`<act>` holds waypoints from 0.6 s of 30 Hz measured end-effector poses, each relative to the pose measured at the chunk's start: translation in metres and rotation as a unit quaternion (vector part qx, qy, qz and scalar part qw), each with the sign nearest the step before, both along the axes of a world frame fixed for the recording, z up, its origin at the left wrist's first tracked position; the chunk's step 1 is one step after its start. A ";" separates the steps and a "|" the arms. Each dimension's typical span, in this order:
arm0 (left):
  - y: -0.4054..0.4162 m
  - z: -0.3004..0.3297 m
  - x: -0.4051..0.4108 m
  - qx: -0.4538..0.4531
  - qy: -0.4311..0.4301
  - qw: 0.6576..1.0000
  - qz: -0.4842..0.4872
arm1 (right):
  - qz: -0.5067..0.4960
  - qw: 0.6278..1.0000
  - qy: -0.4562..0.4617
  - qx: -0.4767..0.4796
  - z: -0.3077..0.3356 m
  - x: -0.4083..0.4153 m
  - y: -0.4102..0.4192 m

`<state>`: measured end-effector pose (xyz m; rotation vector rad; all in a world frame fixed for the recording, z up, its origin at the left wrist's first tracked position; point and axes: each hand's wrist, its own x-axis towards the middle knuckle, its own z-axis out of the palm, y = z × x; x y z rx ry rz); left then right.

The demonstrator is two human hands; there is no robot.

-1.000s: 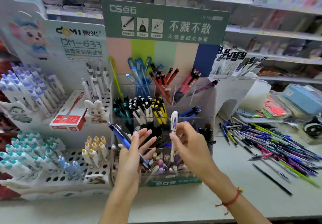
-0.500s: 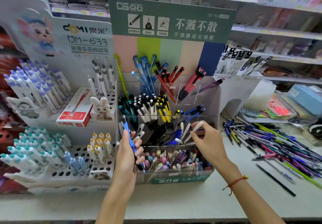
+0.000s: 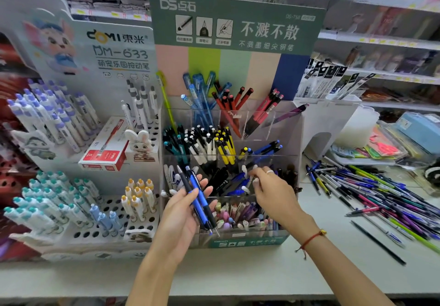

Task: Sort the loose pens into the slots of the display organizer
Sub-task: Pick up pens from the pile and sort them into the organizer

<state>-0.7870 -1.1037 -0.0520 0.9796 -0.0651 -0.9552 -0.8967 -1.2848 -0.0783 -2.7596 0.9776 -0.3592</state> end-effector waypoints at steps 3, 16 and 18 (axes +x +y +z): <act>0.002 -0.001 0.002 -0.002 -0.034 0.999 -0.004 | -0.020 0.995 -0.088 -0.034 0.015 -0.002 0.009; -0.002 0.000 -0.006 0.072 -0.196 0.962 -0.174 | 0.040 0.928 -0.239 0.282 0.039 0.019 0.054; -0.003 0.001 -0.006 0.075 -0.201 0.962 -0.167 | 0.014 0.891 -0.285 0.352 0.043 0.015 0.051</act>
